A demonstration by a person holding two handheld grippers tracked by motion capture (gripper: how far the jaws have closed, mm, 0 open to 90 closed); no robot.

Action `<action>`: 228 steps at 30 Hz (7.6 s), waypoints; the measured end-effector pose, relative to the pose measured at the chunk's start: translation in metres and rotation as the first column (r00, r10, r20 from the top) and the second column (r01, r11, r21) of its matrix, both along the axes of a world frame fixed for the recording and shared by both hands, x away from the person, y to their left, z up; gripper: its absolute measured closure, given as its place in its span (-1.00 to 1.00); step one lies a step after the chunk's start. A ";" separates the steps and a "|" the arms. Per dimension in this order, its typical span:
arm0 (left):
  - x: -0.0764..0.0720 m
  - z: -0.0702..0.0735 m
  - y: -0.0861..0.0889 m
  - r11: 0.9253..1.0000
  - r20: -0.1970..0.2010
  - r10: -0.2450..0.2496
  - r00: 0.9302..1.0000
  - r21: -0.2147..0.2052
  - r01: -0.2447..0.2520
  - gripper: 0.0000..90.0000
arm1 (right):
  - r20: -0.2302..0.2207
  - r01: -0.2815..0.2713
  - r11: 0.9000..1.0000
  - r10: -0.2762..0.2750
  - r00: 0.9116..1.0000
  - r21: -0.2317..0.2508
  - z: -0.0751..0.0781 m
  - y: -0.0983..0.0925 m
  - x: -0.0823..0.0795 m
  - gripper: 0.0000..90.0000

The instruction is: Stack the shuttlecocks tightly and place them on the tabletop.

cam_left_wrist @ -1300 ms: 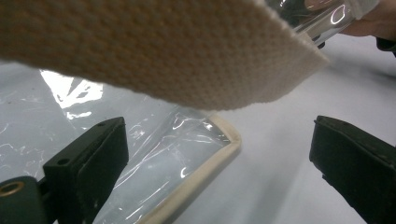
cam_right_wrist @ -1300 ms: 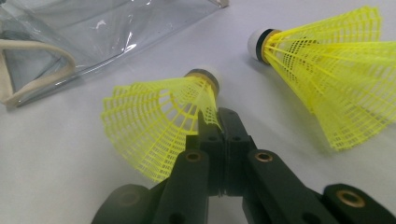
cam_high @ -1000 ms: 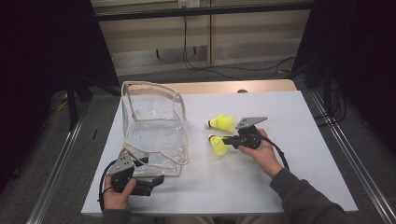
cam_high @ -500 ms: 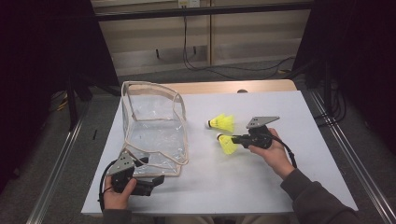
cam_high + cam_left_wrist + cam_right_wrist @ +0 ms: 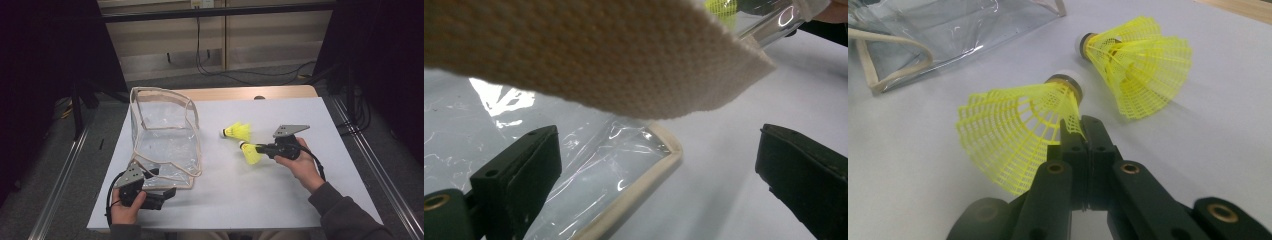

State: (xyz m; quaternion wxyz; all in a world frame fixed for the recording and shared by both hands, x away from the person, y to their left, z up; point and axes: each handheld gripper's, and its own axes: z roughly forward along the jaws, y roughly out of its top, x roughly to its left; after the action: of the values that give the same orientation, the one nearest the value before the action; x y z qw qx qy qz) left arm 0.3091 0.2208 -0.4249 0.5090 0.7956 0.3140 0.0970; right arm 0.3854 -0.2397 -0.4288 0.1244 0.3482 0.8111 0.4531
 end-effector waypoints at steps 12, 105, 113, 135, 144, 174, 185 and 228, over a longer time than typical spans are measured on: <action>0.000 0.000 0.000 1.000 0.000 0.001 1.000 0.001 -0.001 -0.90 | 0.006 0.022 1.000 -0.022 1.000 0.000 0.002 -0.014 -0.001 0.99; 0.000 0.001 -0.002 1.000 0.006 0.000 1.000 0.001 0.000 -0.91 | -0.008 0.232 0.973 -0.232 0.973 -0.018 -0.004 -0.046 -0.011 -0.26; 0.000 0.001 -0.002 1.000 0.007 0.000 1.000 0.001 0.000 -0.91 | -0.012 0.218 0.976 -0.218 0.976 -0.012 -0.004 -0.045 -0.017 -0.42; -0.001 0.001 -0.002 1.000 0.009 0.001 1.000 0.002 -0.001 -0.91 | -0.036 0.163 0.987 -0.163 0.986 0.011 -0.005 -0.027 -0.026 -0.48; 0.000 0.001 -0.002 1.000 0.008 0.000 1.000 -0.001 0.000 -0.91 | -0.046 0.149 0.989 -0.149 0.988 -0.003 -0.012 -0.015 -0.023 -0.35; 0.000 0.000 -0.001 1.000 0.008 -0.004 1.000 -0.006 0.004 -0.91 | -0.024 0.203 0.977 -0.205 0.979 -0.066 -0.022 0.005 0.000 0.51; 0.000 0.000 -0.001 1.000 0.006 -0.002 1.000 -0.005 0.002 -0.90 | -0.007 0.222 0.973 -0.223 0.975 -0.069 -0.017 -0.002 0.003 0.97; 0.000 0.000 -0.001 1.000 0.005 -0.003 1.000 -0.012 0.003 -0.90 | 0.001 0.219 0.975 -0.219 0.976 0.044 -0.011 0.009 0.028 0.98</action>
State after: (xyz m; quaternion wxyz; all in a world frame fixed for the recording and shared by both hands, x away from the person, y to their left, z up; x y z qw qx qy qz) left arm 0.3087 0.2202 -0.4246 0.5148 0.7926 0.3123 0.0962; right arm 0.4130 -0.2305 -0.4402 0.1686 0.4368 0.7572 0.4554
